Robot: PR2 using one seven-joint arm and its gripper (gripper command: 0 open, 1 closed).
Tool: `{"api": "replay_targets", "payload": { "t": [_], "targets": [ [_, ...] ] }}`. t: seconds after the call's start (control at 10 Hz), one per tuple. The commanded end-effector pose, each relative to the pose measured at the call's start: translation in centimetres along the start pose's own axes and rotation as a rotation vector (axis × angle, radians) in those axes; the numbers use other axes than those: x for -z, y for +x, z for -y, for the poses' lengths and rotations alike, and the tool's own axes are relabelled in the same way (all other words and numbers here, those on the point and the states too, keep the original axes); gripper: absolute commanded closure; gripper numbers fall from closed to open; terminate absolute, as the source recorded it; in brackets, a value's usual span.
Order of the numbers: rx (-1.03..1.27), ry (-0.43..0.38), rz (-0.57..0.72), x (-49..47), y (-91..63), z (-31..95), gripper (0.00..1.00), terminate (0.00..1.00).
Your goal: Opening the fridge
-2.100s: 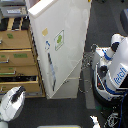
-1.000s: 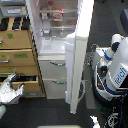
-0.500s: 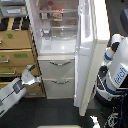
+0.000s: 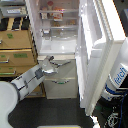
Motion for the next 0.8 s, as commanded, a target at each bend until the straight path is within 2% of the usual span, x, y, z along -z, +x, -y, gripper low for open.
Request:
{"api": "replay_targets", "payload": {
  "t": [0.1, 0.3, 0.5, 0.7, 0.8],
  "targets": [
    [0.814, 0.147, 0.173, -25.7, 26.8, 62.3, 0.0, 0.0],
    [1.012, 0.146, 0.206, -28.8, 24.5, 78.9, 0.0, 0.0],
    [1.099, 0.14, 0.214, -29.5, 22.7, 86.4, 0.0, 0.0],
    [1.102, 0.145, 0.205, -28.4, 22.2, 86.7, 0.0, 0.0],
    [1.083, 0.132, 0.201, -27.5, 21.4, 82.7, 0.0, 0.0]
  ]
}}
